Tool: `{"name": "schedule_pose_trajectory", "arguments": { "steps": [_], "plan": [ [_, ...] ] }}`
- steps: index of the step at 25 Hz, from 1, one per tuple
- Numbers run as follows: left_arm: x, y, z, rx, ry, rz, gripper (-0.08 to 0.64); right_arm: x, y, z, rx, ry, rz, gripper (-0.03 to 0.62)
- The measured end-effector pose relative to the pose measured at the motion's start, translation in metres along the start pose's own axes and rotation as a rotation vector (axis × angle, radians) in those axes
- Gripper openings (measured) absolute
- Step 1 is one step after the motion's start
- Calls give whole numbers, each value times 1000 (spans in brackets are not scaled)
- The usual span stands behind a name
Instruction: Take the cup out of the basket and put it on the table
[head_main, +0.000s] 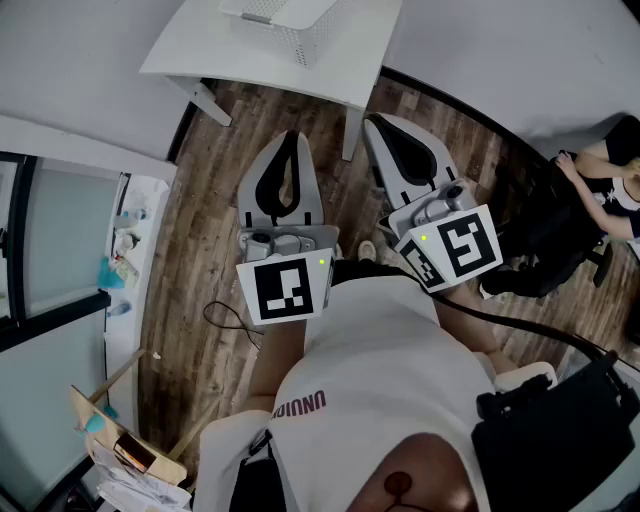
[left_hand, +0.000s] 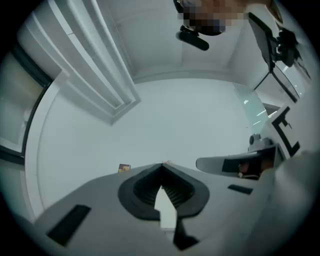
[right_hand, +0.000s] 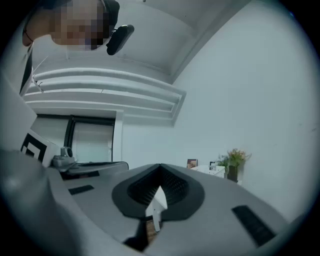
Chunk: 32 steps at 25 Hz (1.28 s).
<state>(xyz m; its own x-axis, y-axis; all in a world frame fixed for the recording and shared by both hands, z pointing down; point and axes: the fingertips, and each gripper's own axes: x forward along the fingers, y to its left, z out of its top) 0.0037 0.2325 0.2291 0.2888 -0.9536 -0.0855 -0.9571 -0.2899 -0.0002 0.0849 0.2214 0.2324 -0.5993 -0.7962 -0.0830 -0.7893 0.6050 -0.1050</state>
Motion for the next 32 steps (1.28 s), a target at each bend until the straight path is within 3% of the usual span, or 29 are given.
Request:
{"name": "schedule_pose_trajectory", "arguments": {
  "steps": [17,21,27,32],
  "plan": [
    [5,-2,3,-6,-6,-4,12,1,-12,1,-4,-9,-12,18],
    [-3,12,9,38,-43,11,12,2,-19,1,0,-3,-40,18],
    [-6,51,12,8,-34,50,12,25,-21,2,-13,23,-82,18],
    [-23,51,3,-23,-32,51,12,12,-15,-9,-15,28,-109,18]
  ]
}}
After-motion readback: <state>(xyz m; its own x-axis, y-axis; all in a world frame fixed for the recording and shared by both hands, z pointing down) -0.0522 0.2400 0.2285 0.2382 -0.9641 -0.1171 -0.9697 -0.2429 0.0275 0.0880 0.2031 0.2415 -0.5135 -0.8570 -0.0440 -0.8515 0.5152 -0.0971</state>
